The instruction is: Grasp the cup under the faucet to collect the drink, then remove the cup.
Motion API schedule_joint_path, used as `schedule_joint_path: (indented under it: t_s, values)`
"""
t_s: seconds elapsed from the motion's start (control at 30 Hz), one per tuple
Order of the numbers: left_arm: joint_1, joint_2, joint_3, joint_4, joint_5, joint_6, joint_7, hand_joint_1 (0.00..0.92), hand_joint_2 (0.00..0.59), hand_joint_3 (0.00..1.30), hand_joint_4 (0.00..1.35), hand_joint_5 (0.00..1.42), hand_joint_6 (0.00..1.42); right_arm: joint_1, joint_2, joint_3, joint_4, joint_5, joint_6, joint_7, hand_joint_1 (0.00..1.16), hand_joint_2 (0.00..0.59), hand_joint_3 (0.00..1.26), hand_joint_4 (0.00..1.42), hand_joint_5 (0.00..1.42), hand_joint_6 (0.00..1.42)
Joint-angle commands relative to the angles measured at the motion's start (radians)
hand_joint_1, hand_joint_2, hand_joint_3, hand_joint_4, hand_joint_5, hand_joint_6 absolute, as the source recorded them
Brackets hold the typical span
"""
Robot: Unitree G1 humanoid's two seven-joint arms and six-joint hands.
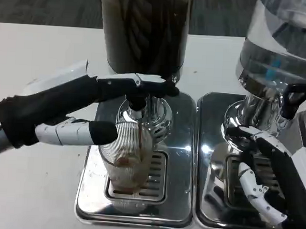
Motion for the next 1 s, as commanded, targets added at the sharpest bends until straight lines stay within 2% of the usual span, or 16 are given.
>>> schedule_joint_path:
  t_s: [0.03,0.2,0.33,0.43,0.83,1.0]
  values:
    - [0.022,0.015,-0.024,-0.002,0.007,-0.018,-0.01,0.0,0.036,0.22,0.12,0.16,0.09,0.003,-0.004,-0.006,-0.005,0.011,0.003,0.003,0.39,0.586,0.29,0.19,0.13,0.16]
    - [0.027,0.02,-0.027,-0.006,0.006,-0.018,-0.003,0.0,0.039,0.22,0.12,0.16,0.09,-0.012,-0.014,0.001,0.005,0.092,-0.032,0.038,0.41,0.58,0.29,0.19,0.15,0.16]
    - [0.031,0.023,-0.028,-0.012,0.002,-0.015,0.004,0.0,0.039,0.22,0.12,0.16,0.09,-0.025,-0.022,0.012,0.0,0.129,-0.042,0.067,0.45,0.492,0.26,0.2,0.17,0.18]
    - [0.032,0.025,-0.029,-0.013,0.002,-0.017,0.007,0.0,0.042,0.22,0.12,0.16,0.09,-0.031,-0.028,0.013,0.007,0.161,-0.048,0.092,0.46,0.462,0.25,0.2,0.18,0.19]
    - [0.036,0.036,-0.032,-0.015,-0.001,-0.018,0.022,0.0,0.043,0.22,0.12,0.16,0.09,-0.061,-0.034,0.044,0.021,0.208,-0.03,0.162,0.46,0.362,0.18,0.18,0.21,0.23]
    - [0.037,0.039,-0.032,-0.014,-0.002,-0.018,0.025,0.0,0.043,0.22,0.12,0.16,0.09,-0.099,-0.05,0.066,0.03,0.226,0.002,0.225,0.47,0.299,0.08,0.09,0.15,0.19]
